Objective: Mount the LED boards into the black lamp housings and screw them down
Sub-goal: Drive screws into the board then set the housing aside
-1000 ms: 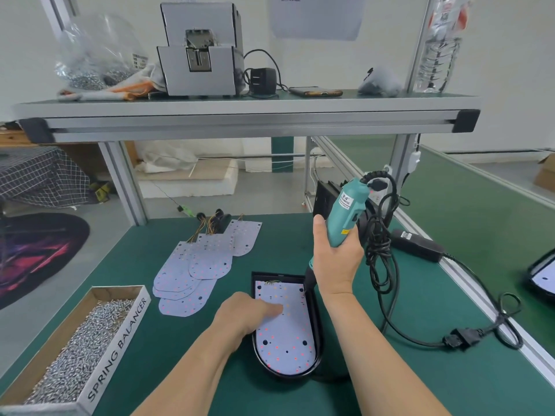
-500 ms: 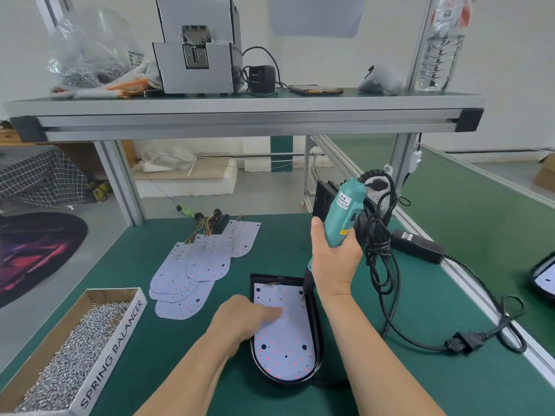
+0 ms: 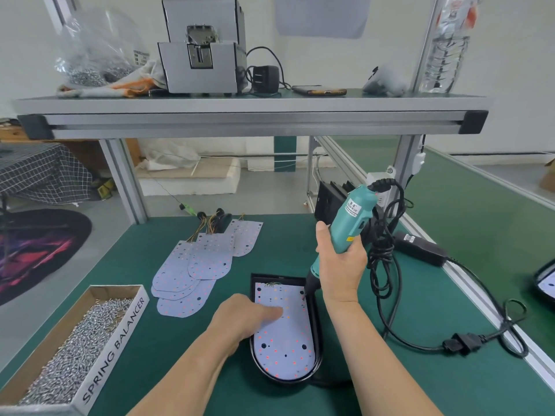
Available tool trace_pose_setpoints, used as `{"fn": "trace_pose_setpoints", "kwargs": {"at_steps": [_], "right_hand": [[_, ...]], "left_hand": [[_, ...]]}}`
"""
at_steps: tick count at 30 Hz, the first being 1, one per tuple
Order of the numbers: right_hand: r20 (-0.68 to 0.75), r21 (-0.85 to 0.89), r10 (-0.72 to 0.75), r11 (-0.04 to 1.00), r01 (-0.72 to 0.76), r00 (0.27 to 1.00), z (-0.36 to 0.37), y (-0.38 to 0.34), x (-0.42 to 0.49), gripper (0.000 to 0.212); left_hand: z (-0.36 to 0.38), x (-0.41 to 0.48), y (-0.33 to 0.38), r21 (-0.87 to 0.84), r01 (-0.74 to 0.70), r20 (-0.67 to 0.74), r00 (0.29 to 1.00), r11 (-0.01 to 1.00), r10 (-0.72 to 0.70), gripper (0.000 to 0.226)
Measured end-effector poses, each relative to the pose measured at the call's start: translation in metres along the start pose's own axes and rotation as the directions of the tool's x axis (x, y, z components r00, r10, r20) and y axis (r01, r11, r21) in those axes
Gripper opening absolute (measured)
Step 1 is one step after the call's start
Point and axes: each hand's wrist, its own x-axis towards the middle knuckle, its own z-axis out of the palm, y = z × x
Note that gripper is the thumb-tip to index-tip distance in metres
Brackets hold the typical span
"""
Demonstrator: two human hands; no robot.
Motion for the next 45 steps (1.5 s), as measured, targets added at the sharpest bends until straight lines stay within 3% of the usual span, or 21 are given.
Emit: {"fn": "trace_pose_setpoints", "kwargs": {"at_steps": [4,8,11,13,14,16,19,22,24,27,29,36,45], "right_hand": [[0.002,0.053,-0.047,0.997,0.047,0.999,-0.012,-0.018,-0.004,0.012],[-0.057,0.165,0.043,0.986,-0.034,0.997,-0.023,-0.033,-0.018,0.009],[-0.103,0.248,0.115,0.965,-0.087,0.988,-0.030,-0.037,-0.031,0.014],[-0.136,0.279,0.145,0.955,-0.102,0.980,-0.033,-0.039,-0.038,0.019],[-0.150,0.294,0.156,0.950,-0.107,0.976,-0.034,-0.040,-0.040,0.021],[-0.168,0.320,0.180,0.940,-0.119,0.969,-0.036,-0.043,-0.045,0.024],[-0.185,0.356,0.210,0.925,-0.134,0.960,-0.035,-0.050,-0.051,0.025],[-0.203,0.395,0.235,0.908,-0.140,0.951,-0.032,-0.060,-0.058,0.023],[-0.210,0.420,0.243,0.897,-0.137,0.947,-0.031,-0.068,-0.061,0.023],[-0.214,0.451,0.236,0.885,-0.118,0.948,-0.029,-0.080,-0.064,0.022],[-0.211,0.454,0.223,0.885,-0.106,0.952,-0.028,-0.085,-0.066,0.021],[-0.201,0.408,0.172,0.910,-0.077,0.964,-0.025,-0.086,-0.074,0.023],[-0.184,0.387,0.168,0.918,-0.086,0.968,-0.021,-0.085,-0.080,0.019]], "left_hand": [[-0.002,-0.003,0.001,-0.021,0.014,0.005,1.000,1.000,-0.014,0.040],[-0.007,-0.010,-0.002,-0.114,-0.001,0.061,0.998,0.994,0.008,0.068],[-0.018,-0.012,-0.010,-0.257,0.048,-0.014,0.999,0.965,-0.053,0.049],[-0.029,-0.014,-0.020,-0.512,0.079,-0.038,0.993,0.856,-0.115,0.017],[-0.035,-0.016,-0.024,-0.630,0.088,-0.023,0.991,0.771,-0.132,0.012],[-0.045,-0.024,-0.031,-0.803,0.098,0.041,0.993,0.588,-0.110,0.023],[-0.051,-0.038,-0.036,-0.907,0.121,0.133,0.991,0.403,0.003,0.022],[-0.047,-0.050,-0.034,-0.930,0.139,0.177,0.980,0.340,0.086,0.016],[-0.043,-0.056,-0.030,-0.922,0.140,0.185,0.978,0.362,0.093,0.016],[-0.035,-0.064,-0.028,-0.822,0.141,0.214,0.974,0.552,0.070,0.022],[-0.030,-0.070,-0.027,-0.784,0.149,0.243,0.967,0.603,0.077,0.028],[-0.024,-0.084,-0.026,-0.881,0.227,0.311,0.939,0.416,0.145,0.023],[-0.023,-0.085,-0.034,-0.864,0.238,0.348,0.919,0.443,0.184,0.019]]}}
